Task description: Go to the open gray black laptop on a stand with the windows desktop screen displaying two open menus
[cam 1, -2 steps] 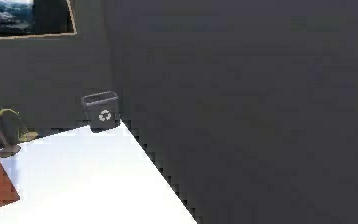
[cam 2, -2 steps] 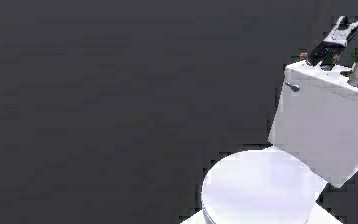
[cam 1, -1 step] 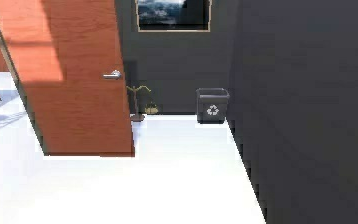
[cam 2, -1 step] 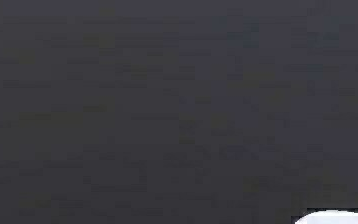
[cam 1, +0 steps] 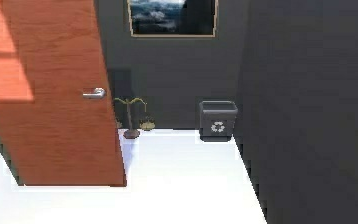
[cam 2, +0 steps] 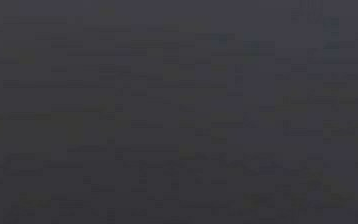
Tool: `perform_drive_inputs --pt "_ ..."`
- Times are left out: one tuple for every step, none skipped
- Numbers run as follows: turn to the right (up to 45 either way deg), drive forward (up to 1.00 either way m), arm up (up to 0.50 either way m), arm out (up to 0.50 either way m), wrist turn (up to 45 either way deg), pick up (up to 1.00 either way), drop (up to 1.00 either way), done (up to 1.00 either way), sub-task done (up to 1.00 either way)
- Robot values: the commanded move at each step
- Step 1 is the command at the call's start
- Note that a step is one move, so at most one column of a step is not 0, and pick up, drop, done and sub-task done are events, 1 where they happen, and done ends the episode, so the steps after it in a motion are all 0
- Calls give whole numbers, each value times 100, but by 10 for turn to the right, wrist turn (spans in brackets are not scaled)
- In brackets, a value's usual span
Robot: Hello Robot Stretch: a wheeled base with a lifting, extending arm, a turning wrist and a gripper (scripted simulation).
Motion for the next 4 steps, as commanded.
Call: perform_drive_inputs --pt "-450 0 0 0 0 0 0 0 0" --pt "-210 0 0 0 0 0 0 0 0" --pt "0 100 0 0 0 0 0 0 0" --pt "0 100 0 0 0 0 0 0 0"
